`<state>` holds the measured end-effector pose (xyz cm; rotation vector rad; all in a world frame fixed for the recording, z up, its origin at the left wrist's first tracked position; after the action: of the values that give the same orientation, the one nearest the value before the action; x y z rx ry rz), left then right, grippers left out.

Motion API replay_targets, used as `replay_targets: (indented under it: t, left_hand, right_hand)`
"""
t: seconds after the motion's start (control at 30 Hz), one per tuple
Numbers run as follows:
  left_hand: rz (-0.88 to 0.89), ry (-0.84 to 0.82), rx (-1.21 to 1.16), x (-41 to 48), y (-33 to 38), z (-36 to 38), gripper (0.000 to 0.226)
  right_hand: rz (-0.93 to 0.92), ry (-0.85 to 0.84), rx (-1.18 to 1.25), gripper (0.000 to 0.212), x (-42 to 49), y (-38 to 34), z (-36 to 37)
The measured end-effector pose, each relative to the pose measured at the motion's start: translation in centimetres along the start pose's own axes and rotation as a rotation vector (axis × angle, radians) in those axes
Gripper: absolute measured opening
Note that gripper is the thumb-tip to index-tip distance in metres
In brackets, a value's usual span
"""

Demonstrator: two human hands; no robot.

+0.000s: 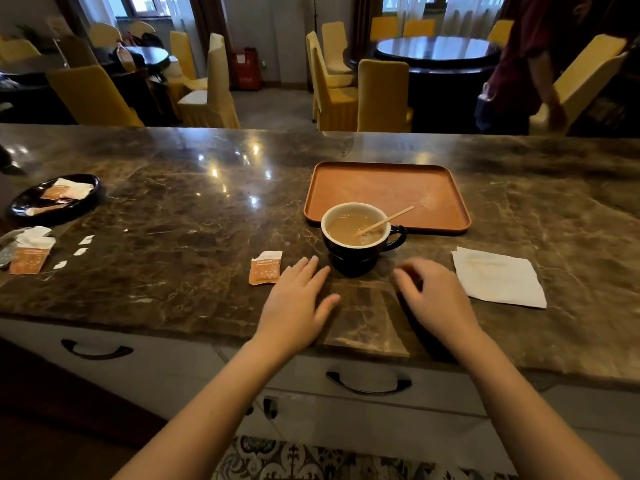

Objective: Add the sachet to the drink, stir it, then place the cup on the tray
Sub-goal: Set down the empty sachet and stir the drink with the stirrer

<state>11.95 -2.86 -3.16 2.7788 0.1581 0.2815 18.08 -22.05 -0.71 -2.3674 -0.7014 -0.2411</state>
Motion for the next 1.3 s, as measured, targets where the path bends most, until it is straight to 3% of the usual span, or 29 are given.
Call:
replay_targets:
  t: [0.1, 0.2, 0.3, 0.6, 0.83, 1.03, 1.3]
  left_hand:
    - [-0.016, -0.125, 0.15, 0.2, -0.7, 1.9, 0.064]
    - [-0.002, -0.115, 0.191, 0.0, -0.9, 2.3, 0.066]
    - [0.0, -0.081, 0.197, -0.2, -0.9, 2.4, 0.068]
    - [-0.002, -0.049, 0.159, -0.2, -0.9, 2.4, 0.069]
    - [0.0, -0.043, 0.161, -0.2, -1.0, 2.5, 0.07]
    - [-0.006, -0.035, 0.162, -0.4, -0.9, 2.4, 0.068]
    - [-0.003, -0.05, 0.154, -0.3, -0.7, 2.3, 0.068]
  right_hand:
    - [0.167, 0.149, 0.25, 0.033, 2.8, 0.6, -1.9]
    - [0.328, 0.105, 0.446, 0.041, 5.7, 1.3, -1.7]
    - [0.377, 0.056, 0.567, 0.032, 7.5, 1.2, -1.2]
    - [0.182, 0.062, 0.633, 0.018, 8.0, -1.8, -1.5]
    - [-0.057, 0.043, 0.314, 0.027, 6.8, -3.7, -3.5]
    - [-0.028, 0.231, 0.17, 0.022, 7.7, -3.0, -3.7]
    - [0.046, 0.065, 0.463, 0.02, 7.0, -3.2, -1.6]
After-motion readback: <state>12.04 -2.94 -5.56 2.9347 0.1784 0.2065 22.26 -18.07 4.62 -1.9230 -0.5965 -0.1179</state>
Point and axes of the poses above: each hand's wrist, its own x-axis towards the middle knuckle, its own z-axis out of the palm, y = z × x, the point moved 5 cm from there along x, towards the middle knuckle, and after that the axes turned 9 degrees about -z, right-handed, at the moved point
